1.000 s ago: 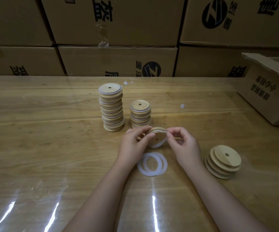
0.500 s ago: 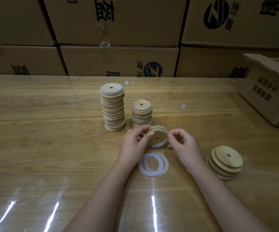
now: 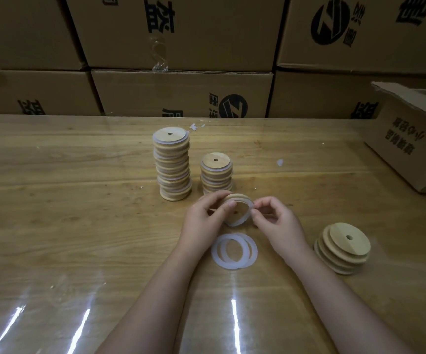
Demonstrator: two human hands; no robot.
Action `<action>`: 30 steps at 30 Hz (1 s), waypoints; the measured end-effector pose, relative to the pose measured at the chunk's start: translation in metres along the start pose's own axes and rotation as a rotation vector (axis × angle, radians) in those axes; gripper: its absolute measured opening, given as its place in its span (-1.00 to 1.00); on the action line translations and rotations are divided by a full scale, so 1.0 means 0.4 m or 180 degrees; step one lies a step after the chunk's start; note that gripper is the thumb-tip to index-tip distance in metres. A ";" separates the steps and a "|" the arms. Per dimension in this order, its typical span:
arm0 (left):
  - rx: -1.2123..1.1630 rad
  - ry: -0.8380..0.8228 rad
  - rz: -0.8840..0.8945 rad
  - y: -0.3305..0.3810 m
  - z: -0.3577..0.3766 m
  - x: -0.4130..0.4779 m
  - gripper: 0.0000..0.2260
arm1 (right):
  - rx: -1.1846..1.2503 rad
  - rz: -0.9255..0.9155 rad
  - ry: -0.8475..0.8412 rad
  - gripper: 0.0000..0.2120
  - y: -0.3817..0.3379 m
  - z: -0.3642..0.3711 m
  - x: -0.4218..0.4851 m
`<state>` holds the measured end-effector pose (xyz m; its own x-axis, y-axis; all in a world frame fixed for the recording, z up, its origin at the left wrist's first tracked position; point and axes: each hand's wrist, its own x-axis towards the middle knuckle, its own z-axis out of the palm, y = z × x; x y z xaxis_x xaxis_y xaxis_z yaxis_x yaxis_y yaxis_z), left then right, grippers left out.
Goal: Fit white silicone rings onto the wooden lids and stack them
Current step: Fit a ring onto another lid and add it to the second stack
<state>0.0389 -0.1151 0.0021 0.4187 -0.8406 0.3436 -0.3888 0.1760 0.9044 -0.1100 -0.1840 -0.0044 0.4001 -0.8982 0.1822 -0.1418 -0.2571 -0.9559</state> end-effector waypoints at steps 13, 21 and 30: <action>0.0022 0.0087 0.0052 -0.008 0.008 0.001 -0.74 | 0.0009 0.0015 0.0350 -0.76 0.007 0.004 0.001; 0.0059 0.0061 0.0092 -0.003 0.008 0.001 -0.76 | -0.0035 0.0182 0.0211 -0.82 0.004 -0.002 0.004; -0.0206 0.0089 -0.0164 -0.003 -0.001 0.003 -0.78 | -0.0267 0.0128 -0.0034 -0.90 0.006 -0.003 0.001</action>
<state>0.0404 -0.1161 0.0014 0.4601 -0.8349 0.3022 -0.3126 0.1663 0.9352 -0.1114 -0.1856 -0.0062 0.4020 -0.9047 0.1413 -0.2331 -0.2504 -0.9397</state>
